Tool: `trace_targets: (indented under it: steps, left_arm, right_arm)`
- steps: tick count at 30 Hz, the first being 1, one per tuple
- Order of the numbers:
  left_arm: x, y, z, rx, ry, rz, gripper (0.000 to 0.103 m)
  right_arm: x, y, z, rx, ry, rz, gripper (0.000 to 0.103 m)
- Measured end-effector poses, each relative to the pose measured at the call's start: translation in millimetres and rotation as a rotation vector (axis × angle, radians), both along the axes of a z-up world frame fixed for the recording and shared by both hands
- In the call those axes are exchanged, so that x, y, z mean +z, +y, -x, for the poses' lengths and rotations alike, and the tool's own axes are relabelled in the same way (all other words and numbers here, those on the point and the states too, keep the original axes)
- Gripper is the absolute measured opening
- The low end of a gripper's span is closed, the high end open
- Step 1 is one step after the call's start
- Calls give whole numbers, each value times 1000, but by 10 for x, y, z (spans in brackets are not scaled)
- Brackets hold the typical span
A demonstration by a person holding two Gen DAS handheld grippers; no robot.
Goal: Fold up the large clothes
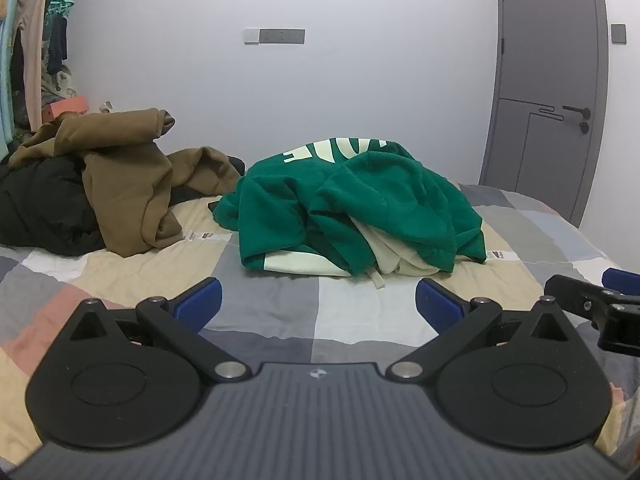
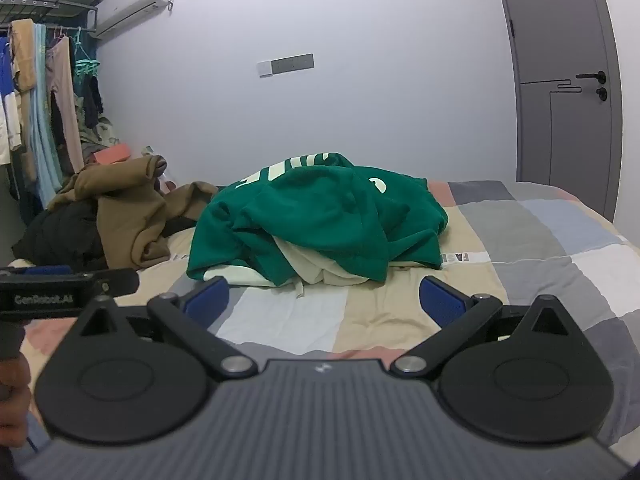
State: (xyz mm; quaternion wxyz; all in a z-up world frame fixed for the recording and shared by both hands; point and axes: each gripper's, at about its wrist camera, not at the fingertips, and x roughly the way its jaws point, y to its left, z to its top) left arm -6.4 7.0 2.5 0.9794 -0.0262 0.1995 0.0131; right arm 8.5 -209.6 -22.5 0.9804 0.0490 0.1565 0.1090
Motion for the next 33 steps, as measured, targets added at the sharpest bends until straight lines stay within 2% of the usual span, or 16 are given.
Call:
trace_targets:
  steps: [33]
  left_arm:
    - [-54,74,-25,3,-10,7,103]
  right_arm:
    - [-16,8,-41,-4,6,-9,103]
